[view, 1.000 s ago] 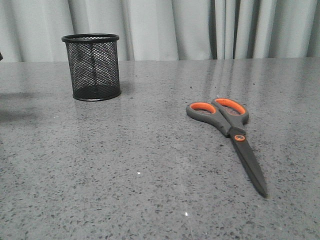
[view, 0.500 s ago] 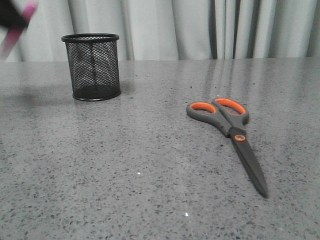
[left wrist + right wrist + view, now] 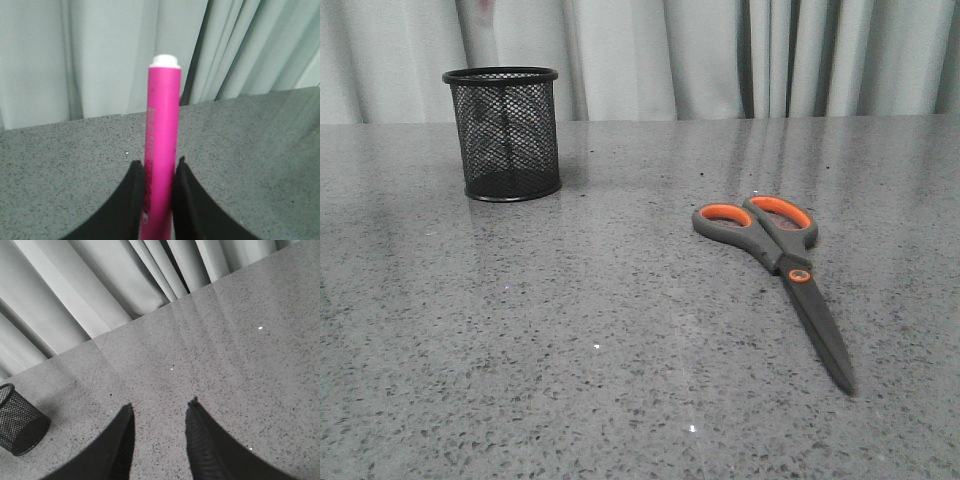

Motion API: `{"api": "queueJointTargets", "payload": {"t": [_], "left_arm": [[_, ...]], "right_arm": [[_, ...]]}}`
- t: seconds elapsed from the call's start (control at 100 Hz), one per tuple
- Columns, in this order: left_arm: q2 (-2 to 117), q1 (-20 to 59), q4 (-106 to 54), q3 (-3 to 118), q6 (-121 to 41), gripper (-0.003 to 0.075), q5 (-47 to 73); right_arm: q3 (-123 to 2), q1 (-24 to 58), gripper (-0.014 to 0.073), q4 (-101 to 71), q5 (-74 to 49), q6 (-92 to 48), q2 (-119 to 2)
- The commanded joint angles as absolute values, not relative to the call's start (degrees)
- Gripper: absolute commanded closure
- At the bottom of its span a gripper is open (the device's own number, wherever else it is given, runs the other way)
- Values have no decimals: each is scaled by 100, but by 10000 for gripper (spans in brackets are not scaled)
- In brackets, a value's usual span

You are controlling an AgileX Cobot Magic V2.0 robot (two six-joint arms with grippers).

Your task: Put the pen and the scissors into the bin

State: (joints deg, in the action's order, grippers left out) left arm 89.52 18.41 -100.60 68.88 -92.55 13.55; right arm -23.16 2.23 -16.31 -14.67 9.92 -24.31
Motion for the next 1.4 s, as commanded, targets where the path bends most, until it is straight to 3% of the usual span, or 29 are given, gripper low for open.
{"api": "queueJointTargets", "payload": {"t": [0.0,0.29,0.36,0.53,0.6,0.71,0.82,1.0,1.21,1.39], "left_arm": [[9041,1898,-10311,7186,-9415,739,1642],[9411,1898,-10253,7186,-9438,718,1750],[9411,1898,-10157,7186,-9438,628,1739],[9411,1898,-9916,7186,-9438,240,1727],[9286,1898,-9889,7186,-9438,178,1727],[8734,1898,-9716,7186,-9438,212,1745],[7798,1898,-9414,7186,-9392,309,1745],[6144,1898,-9247,7051,-9223,447,1729],[4359,1898,-9234,6257,-9223,457,1047],[3217,1898,-9211,5341,-9223,458,90]], "right_arm": [[-2520,193,369,-1603,-1062,962,-2513],[-2520,193,369,-1603,-1177,962,-2513],[-2520,193,369,-1603,-1177,962,-2513],[-2520,193,369,-1603,-1177,962,-2513],[-2520,193,369,-1603,-1177,962,-2513],[-2694,231,369,-1603,-1309,655,-2513],[-3443,441,369,-1603,-1921,-169,-2647],[-5246,899,369,-1603,-3543,-811,-3939],[-6786,2029,369,-1148,-4618,-935,-5901],[-7520,2900,349,0,-5325,-181,-7244]]}}
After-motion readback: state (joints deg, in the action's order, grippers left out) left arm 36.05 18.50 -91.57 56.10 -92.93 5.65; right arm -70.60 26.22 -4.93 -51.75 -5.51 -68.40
